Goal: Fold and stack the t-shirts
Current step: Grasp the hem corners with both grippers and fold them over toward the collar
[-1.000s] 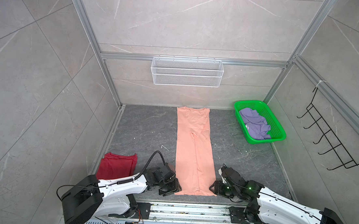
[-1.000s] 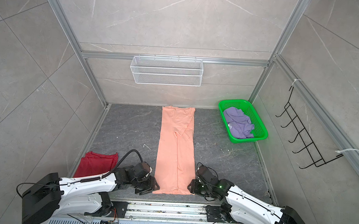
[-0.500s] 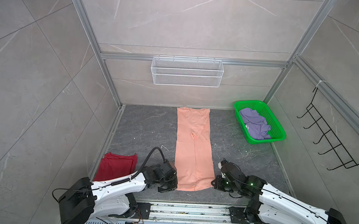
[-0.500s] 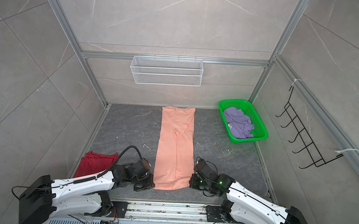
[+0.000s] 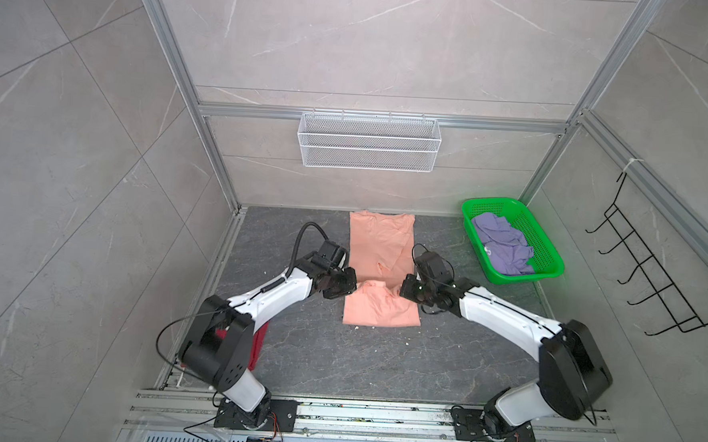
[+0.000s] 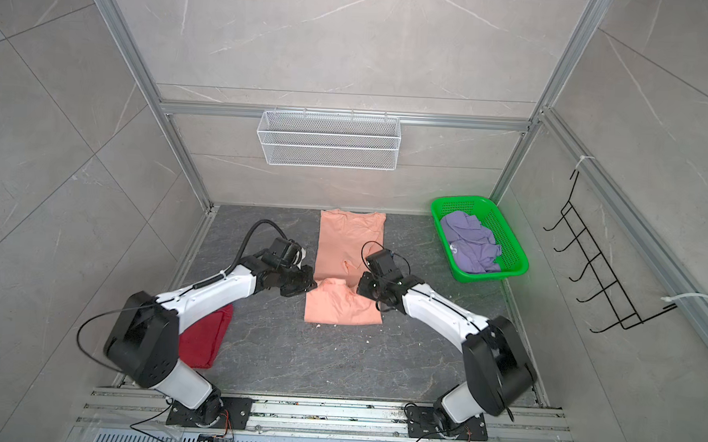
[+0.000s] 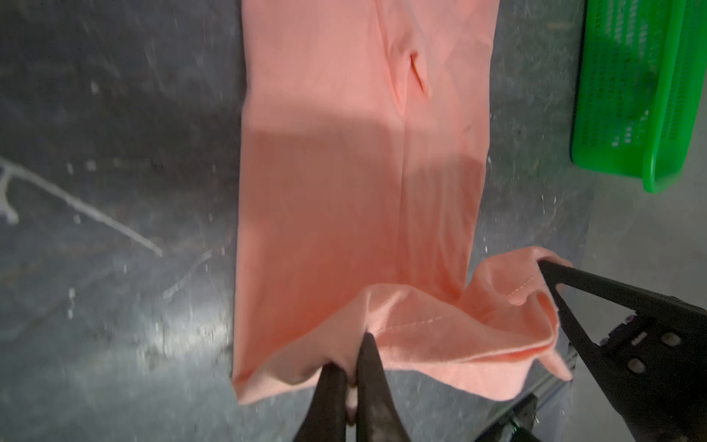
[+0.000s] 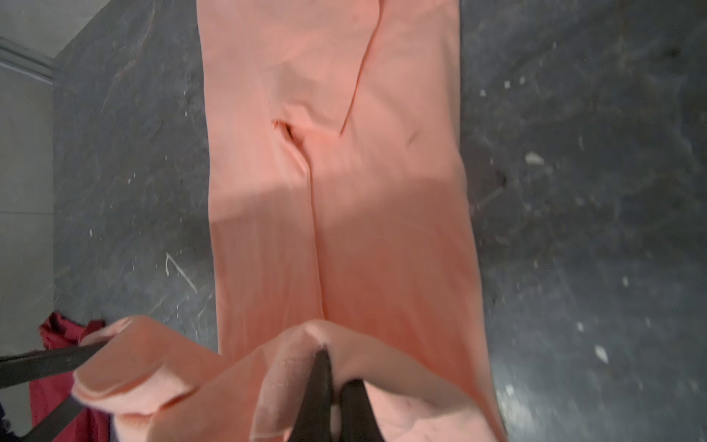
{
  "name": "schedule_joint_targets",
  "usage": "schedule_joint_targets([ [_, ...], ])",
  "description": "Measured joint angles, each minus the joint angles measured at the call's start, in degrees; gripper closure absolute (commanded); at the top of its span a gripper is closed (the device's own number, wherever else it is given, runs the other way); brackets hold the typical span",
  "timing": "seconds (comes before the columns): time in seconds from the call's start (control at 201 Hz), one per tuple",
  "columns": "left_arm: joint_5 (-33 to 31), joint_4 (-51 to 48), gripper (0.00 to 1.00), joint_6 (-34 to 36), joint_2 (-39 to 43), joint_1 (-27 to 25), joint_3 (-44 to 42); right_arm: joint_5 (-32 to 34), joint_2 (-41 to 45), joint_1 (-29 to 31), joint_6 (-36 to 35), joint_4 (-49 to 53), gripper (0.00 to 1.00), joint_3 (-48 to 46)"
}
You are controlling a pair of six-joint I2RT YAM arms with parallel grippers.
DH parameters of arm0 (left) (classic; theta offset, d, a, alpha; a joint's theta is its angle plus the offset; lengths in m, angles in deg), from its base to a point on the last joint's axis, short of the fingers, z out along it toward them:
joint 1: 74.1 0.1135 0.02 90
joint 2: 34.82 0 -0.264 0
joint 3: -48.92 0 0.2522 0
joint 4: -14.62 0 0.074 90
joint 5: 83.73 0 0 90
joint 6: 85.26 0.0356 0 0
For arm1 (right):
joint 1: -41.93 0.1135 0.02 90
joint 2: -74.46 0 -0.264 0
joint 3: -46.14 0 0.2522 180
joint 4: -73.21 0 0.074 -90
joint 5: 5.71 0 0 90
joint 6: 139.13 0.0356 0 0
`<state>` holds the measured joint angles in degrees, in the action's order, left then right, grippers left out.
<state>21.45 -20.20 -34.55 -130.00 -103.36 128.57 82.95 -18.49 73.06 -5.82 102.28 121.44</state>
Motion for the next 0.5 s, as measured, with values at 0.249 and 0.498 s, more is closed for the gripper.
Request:
schedule_joint_targets([
  [0.249, 4.72, 3.93, 1.0, 2.47, -15.19, 5.4, 8.63, -3.21, -13.97, -4.85, -0.9, -2.97, 0.95, 7.91],
  [0.498, 6.64, 4.52, 1.0, 2.95, -18.8, 6.49, 11.5, -3.39, -14.97, -7.69, 0.2, -4.0, 0.97, 7.91],
])
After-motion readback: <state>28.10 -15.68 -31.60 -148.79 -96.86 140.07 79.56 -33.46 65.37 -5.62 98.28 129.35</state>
